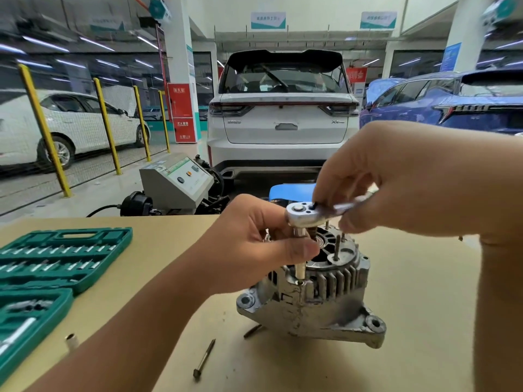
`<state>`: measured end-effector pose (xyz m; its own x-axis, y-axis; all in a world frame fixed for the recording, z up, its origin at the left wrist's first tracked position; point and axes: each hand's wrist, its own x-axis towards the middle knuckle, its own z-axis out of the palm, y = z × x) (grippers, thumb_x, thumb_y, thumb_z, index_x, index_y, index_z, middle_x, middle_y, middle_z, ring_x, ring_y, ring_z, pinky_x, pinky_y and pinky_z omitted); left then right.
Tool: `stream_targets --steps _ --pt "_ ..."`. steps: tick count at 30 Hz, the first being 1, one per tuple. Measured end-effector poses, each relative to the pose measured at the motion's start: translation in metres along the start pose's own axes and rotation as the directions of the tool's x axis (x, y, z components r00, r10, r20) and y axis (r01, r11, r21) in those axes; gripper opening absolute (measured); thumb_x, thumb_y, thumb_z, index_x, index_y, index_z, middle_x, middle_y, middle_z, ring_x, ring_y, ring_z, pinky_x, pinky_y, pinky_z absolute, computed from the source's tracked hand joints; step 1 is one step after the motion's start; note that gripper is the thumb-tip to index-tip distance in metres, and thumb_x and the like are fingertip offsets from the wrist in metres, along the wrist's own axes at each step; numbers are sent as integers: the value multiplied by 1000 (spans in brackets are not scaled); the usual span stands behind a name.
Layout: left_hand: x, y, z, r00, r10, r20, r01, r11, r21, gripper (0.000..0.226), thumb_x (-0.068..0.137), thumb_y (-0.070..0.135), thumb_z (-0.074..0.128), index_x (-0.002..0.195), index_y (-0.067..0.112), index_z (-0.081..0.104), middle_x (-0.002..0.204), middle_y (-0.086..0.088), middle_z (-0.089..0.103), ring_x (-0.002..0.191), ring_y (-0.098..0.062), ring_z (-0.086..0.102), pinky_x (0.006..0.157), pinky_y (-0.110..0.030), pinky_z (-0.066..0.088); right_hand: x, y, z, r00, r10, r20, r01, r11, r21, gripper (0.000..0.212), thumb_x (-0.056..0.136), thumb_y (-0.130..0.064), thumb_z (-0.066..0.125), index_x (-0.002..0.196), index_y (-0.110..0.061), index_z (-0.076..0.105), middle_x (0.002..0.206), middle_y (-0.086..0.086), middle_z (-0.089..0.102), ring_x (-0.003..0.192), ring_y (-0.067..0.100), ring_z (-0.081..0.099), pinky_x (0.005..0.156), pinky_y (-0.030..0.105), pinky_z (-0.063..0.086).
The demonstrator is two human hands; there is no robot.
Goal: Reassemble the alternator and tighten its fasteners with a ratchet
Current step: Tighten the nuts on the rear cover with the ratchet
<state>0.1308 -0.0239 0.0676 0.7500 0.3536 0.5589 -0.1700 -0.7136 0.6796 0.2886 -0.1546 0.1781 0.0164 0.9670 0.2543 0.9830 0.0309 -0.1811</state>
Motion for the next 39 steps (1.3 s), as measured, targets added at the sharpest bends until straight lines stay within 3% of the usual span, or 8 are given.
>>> stream_targets --steps 6,12,18,21,26,29,32,39 --pt "-1 1 7 997 -1 -73 4 999 41 9 87 16 79 82 8 78 66 2 68 61 -8 56 59 -25 47 3 -6 4 996 -39 78 45 996 -76 25 62 -53 81 80 -39 71 71 -36 62 62 -8 59 51 22 41" --pt "-1 7 3 999 -16 -33 18 999 50 9 86 14 79 80 7 77 66 2 68 62 -12 59 61 -24 48 6 -2 4 999 -38 -5 37 998 -41 29 78 -20 82 79 -47 72 76 -28 69 73 -4 60 62 20 43" --pt "-1 6 13 993 -11 -113 20 997 76 11 88 16 76 79 9 77 62 -6 64 57 -13 52 53 -37 46 4 -4 6 1000 19 22 -16 994 -107 25 67 -35 89 80 -36 68 73 -21 66 63 -3 59 53 21 39" --pt "-2 10 5 1000 8 -19 -6 997 74 4 86 13 78 82 12 78 69 8 71 62 -4 62 61 -19 48 3 -3 3 999 18 38 -16 998 -64 24 73 -27 87 81 -40 70 76 -22 69 71 -4 60 60 22 43" --pt "1 6 6 995 -37 -96 41 999 33 17 89 15 79 72 14 76 61 -17 61 53 -33 48 49 -44 38 8 -11 11 1000 31 -7 -31 986 -162 18 75 -37 84 72 -29 68 67 -11 61 65 5 55 53 26 41" --pt "1 4 6 996 1 -93 6 997 80 17 87 23 80 71 27 76 60 -2 63 55 -29 51 52 -41 43 4 -12 9 999 39 38 -33 987 -155 27 67 -45 86 75 -29 66 72 -34 59 59 2 53 52 25 39" --pt "-2 3 -4 1000 3 2 -3 998 61 12 85 20 79 75 27 76 66 10 67 62 -9 59 62 -26 49 6 -13 9 1000 13 11 -12 996 -93 17 78 -24 83 82 -35 70 74 -17 66 71 4 60 61 26 51" --pt "0 -6 2 996 -10 -92 8 1000 -23 30 88 29 77 90 -1 78 68 -25 61 58 -36 45 53 -42 38 7 -19 11 999 -1 38 8 981 -196 11 82 -32 78 81 -26 69 71 -7 63 63 10 57 49 23 41"
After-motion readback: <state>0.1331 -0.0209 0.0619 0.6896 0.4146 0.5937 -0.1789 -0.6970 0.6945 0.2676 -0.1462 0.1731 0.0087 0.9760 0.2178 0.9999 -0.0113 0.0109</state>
